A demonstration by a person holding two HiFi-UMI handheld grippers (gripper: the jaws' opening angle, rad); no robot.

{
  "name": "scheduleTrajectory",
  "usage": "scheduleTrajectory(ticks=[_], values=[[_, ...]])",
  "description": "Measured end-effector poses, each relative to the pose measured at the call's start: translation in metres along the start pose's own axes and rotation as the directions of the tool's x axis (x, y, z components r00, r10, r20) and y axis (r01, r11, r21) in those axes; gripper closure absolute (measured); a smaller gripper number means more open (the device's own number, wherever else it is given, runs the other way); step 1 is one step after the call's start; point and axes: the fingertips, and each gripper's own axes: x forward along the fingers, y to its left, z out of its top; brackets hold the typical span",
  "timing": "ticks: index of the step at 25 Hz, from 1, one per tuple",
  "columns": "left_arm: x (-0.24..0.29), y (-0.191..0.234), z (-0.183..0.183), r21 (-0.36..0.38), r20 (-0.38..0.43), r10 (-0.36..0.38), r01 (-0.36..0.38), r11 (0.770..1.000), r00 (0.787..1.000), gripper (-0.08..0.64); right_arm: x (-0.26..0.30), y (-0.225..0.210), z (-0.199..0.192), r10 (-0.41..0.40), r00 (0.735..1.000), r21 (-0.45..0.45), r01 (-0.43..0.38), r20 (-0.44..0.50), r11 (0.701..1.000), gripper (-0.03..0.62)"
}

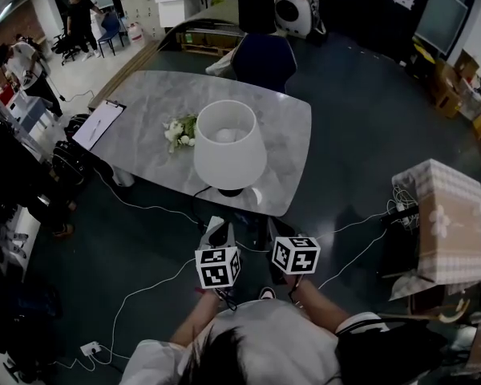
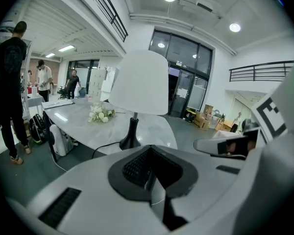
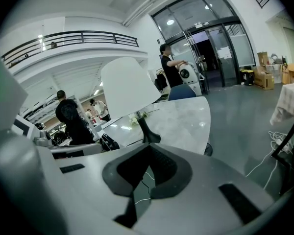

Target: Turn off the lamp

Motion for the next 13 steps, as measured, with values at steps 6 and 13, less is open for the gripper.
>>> scheduleTrajectory(ticks=[6,13], values=[[-0.004,-0.001,-0.004,0.003,-0.003,-0.001,0.001,1.0,1.0,0.554,-0.003,0.003,-0.007,0.008,1.0,0.0,-0.008,-0.016,1.0,0.594],[0.0,-0.006,-0.006,0.014,-0.001,-0.003,0.003,1.0,1.0,0.554,-0.002,0.0,-0.01,0.013,1.0,0.001,-0.013,-0.017,1.0,0.594]])
